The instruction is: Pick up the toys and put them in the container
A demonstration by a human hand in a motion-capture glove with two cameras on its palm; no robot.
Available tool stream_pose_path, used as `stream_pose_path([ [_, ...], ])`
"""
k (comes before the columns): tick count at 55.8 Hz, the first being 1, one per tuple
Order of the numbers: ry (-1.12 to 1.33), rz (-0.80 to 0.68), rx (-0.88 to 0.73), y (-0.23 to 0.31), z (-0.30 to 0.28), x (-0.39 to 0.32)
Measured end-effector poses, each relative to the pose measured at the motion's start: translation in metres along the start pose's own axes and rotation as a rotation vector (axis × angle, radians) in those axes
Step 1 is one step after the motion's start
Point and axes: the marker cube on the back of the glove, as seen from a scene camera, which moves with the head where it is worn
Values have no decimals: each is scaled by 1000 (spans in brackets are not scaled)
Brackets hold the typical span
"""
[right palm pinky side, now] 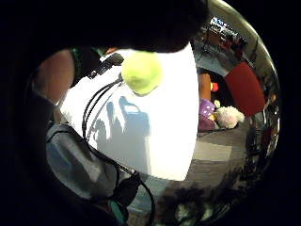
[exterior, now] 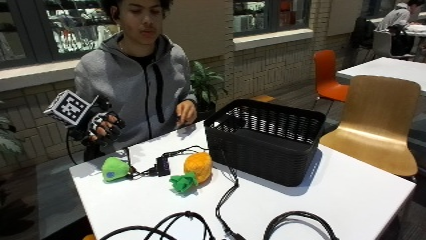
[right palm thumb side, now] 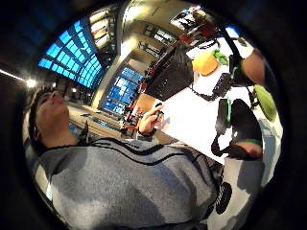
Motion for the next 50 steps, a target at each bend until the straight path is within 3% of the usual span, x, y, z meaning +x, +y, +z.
stream_pose_path([
  [22,9,-50,-58,2,7,-29],
  [35,98,52,-110,-3,1,-14],
  [43,204,255,-218,-9,-1,4],
  [50,283,286,-43,-27,3,30],
])
